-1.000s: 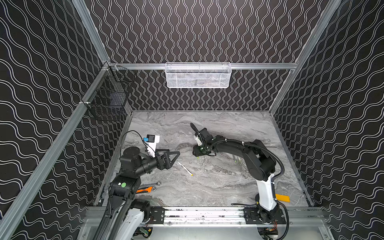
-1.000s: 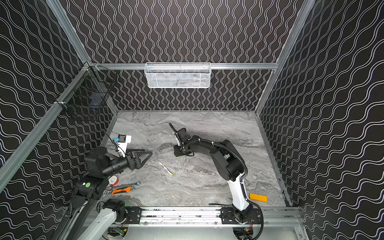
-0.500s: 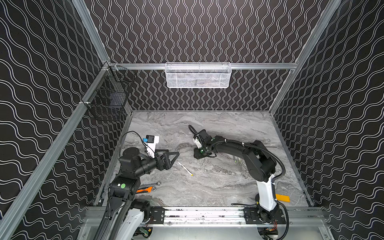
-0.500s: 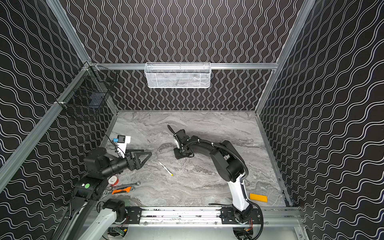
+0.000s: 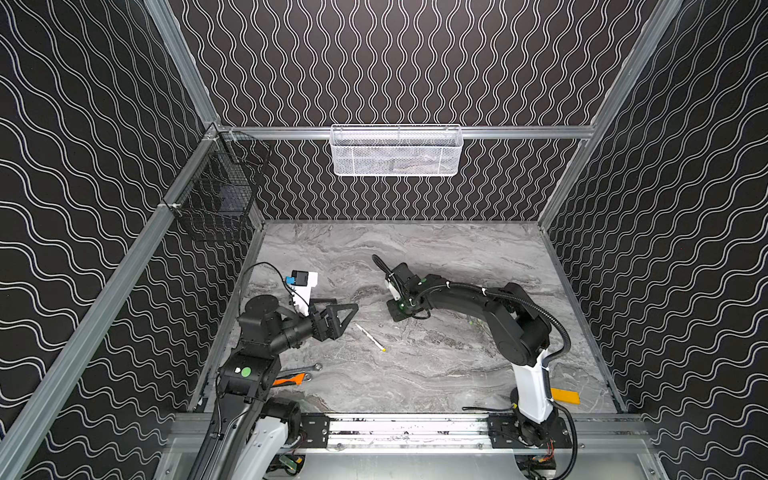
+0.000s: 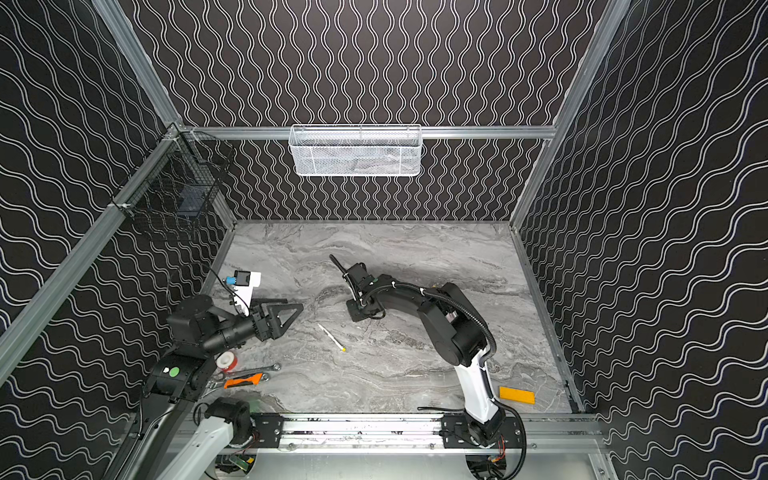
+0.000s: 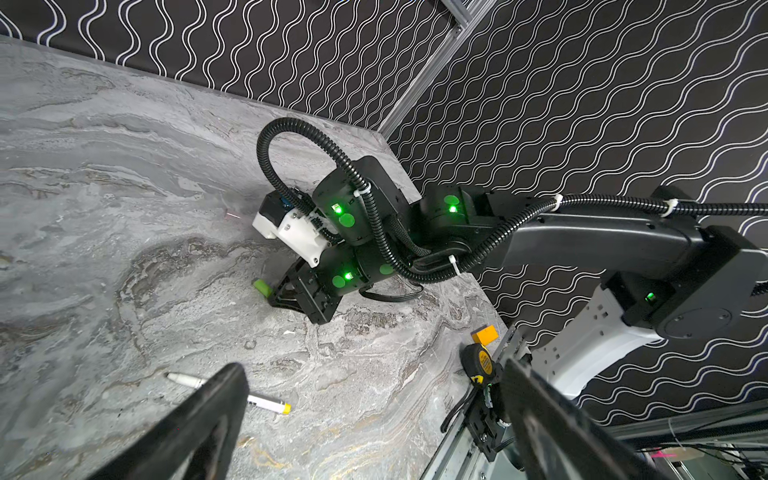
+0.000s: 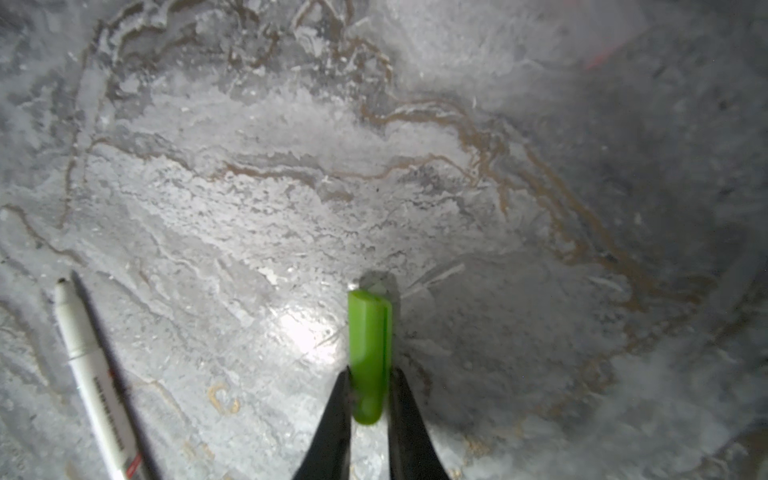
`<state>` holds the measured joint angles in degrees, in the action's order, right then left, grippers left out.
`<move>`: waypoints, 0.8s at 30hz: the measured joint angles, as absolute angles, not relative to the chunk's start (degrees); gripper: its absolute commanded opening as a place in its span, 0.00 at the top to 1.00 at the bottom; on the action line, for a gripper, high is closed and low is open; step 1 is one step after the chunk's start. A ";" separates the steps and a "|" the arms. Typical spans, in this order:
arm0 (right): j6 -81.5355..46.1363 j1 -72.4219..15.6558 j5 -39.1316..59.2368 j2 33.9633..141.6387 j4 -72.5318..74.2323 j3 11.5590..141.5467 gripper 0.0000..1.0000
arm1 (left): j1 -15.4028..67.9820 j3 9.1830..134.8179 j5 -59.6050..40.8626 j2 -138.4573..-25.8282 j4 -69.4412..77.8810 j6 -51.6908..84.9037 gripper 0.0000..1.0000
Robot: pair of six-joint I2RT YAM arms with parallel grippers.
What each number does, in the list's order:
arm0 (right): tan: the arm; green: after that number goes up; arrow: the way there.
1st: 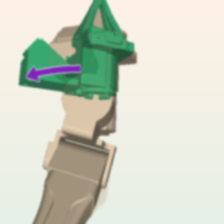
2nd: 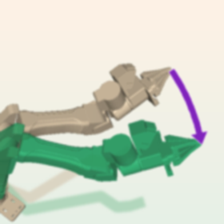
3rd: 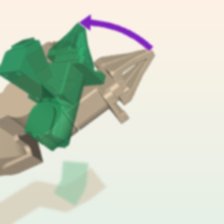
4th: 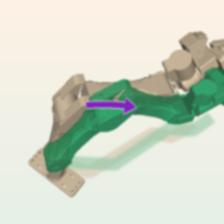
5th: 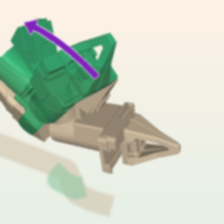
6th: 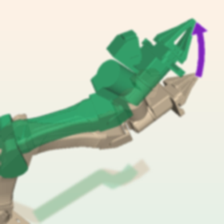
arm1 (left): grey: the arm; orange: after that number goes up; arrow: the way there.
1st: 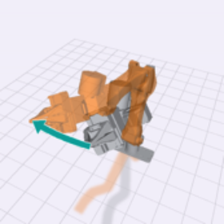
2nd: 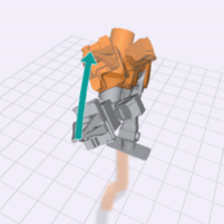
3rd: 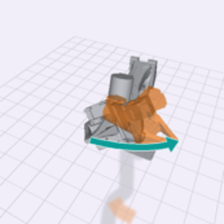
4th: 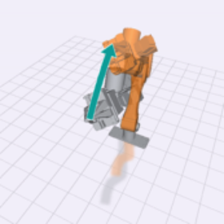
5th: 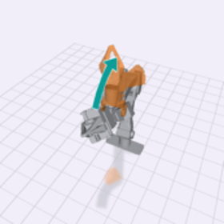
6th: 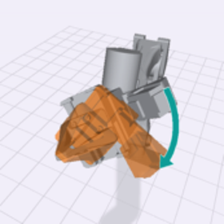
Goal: Insert the pens into the pen caps
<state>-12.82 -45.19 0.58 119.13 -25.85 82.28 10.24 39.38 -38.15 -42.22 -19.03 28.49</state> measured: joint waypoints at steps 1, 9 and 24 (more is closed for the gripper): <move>-12.69 -45.32 0.27 119.04 -25.82 82.39 0.89 | 10.22 39.38 -38.13 -42.17 -19.29 28.38 0.02; -8.12 -46.96 5.54 109.51 -21.21 74.39 0.90 | 9.76 37.87 -37.60 -43.90 -20.14 28.60 0.02; -10.13 -48.38 34.70 92.27 9.47 62.11 0.90 | 9.50 35.70 -43.79 -42.30 -14.61 30.11 0.10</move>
<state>-10.13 -48.38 34.70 92.27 9.47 62.11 9.50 35.70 -43.79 -42.30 -14.61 30.11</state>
